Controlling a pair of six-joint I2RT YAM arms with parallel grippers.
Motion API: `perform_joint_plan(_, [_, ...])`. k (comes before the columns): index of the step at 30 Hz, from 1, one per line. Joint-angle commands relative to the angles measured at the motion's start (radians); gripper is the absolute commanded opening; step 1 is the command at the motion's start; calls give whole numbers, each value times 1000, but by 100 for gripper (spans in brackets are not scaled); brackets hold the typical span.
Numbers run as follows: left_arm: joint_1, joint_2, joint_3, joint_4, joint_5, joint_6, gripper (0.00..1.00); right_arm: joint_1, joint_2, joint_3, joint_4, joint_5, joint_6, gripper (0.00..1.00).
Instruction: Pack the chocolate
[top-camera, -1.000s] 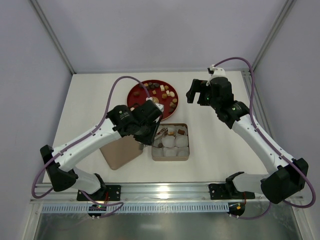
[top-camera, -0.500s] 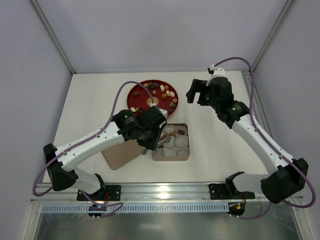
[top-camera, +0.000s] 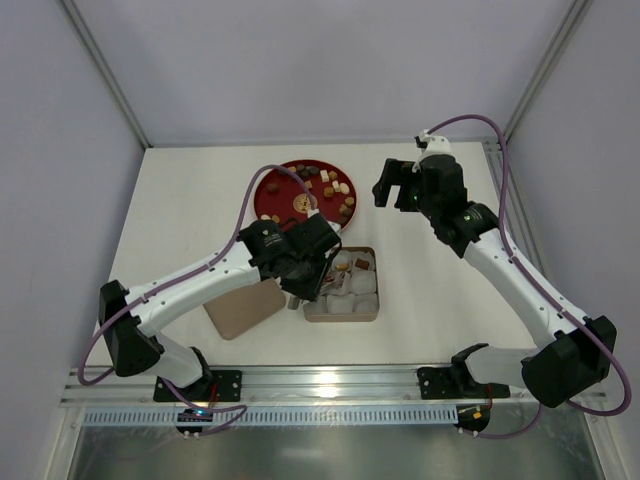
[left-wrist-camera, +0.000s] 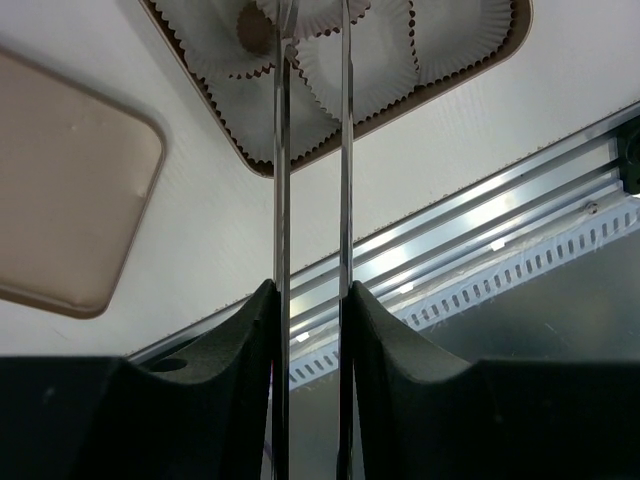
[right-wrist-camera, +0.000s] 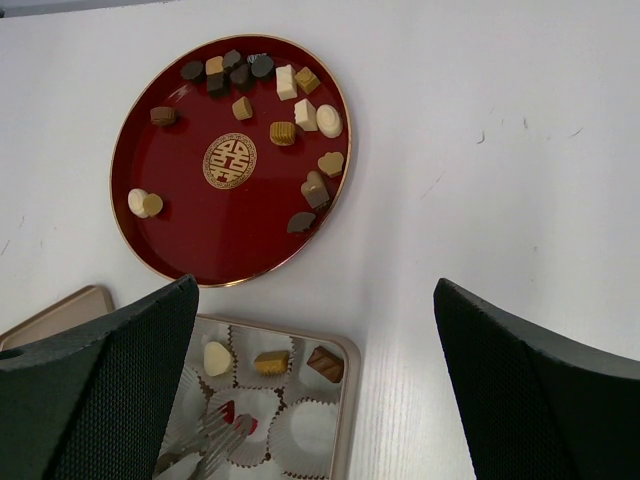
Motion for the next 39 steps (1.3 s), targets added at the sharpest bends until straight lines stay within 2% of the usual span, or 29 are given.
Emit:
perform_joint_plan(1, [-5,4,3,36,-8,10,34,-7,-17,0,24,19,-14,100])
perform_joint_plan(10, [-5,4,19,22,-19,18,36,-7,-13,-2,27,16,-14,100])
perform_joint_plan(22, [18,-5,156,-20,-39,56,36,-8,-13,3,27,12,-13,100])
perform_joint_plan(26, [79,1,197,-22,-43,76,36,-11,-11,1,28,2,-10,100])
perform_joint_plan(29, [160,19,251,-24,-54,96,36,-11,-8,5,31,-8,-8,100])
perform_joint_plan(30, [218,26,266,-19,-56,106,36,-11,-8,5,31,-11,-5,100])
perform_joint_plan(34, [362,82,340,-5,-83,139,38,-13,-4,5,36,-27,0,100])
perform_joint_plan(35, [386,116,354,-2,-97,145,41,-13,-2,5,36,-31,-2,100])
perform_joint_plan(39, [481,219,439,-10,-136,185,40,-13,-5,5,36,-41,4,100])
